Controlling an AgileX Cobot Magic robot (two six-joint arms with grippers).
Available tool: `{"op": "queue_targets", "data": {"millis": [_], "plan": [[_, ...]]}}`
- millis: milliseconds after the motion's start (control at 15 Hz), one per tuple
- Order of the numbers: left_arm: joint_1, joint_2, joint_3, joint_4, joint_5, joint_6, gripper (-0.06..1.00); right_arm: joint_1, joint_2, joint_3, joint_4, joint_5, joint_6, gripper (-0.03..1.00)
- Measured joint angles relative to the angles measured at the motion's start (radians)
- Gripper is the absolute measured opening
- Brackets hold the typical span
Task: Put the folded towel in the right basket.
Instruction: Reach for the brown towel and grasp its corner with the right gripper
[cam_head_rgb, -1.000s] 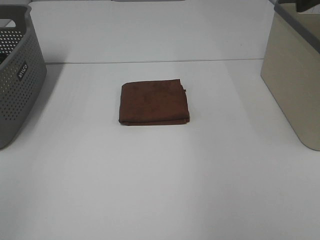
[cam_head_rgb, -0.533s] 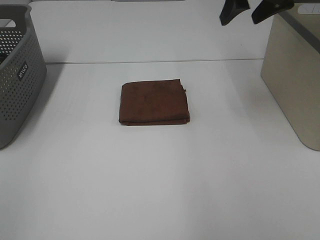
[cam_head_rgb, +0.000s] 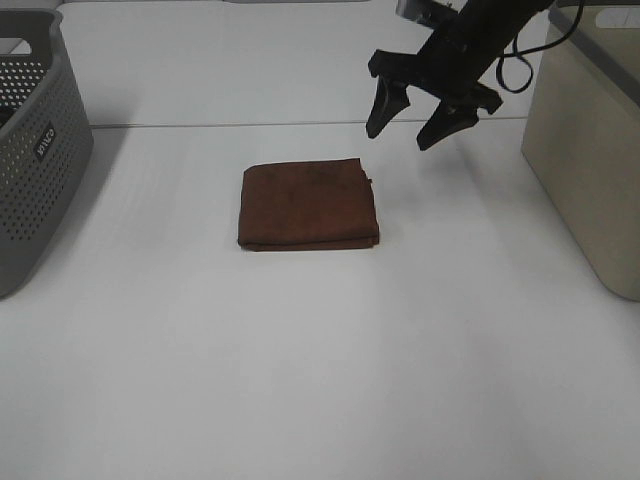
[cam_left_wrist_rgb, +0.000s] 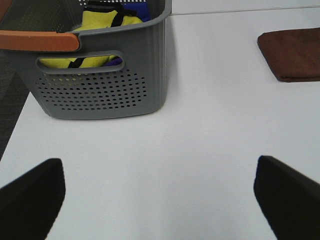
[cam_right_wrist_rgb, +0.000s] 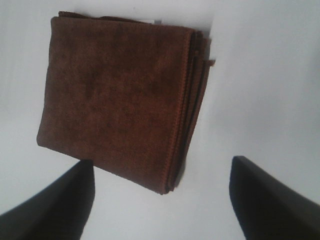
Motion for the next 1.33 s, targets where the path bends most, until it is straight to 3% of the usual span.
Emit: {"op": "queue_targets", "data": {"millis": [600,933,1067,1267,1333], "plan": [[0.0,0.0,0.0,0.0,0.0,0.0,0.97,0.0,0.229,-0.103,0.081,0.022,-0.04,0.7],[0.0,0.0,0.0,0.0,0.0,0.0,0.97,0.008,0.278,-0.11,0.248,0.017,-0.113,0.67],[0.0,0.0,0.0,0.0,0.0,0.0,0.97,0.034,0.292,-0.11,0.281,-0.01,-0.139,0.52],[0.0,0.0,0.0,0.0,0.0,0.0,0.97,0.046,0.306,-0.112,0.277,-0.032,-0.139,0.08],[0.0,0.0,0.0,0.0,0.0,0.0,0.97,0.046,0.306,-0.112,0.272,-0.032,-0.139,0.08]]}}
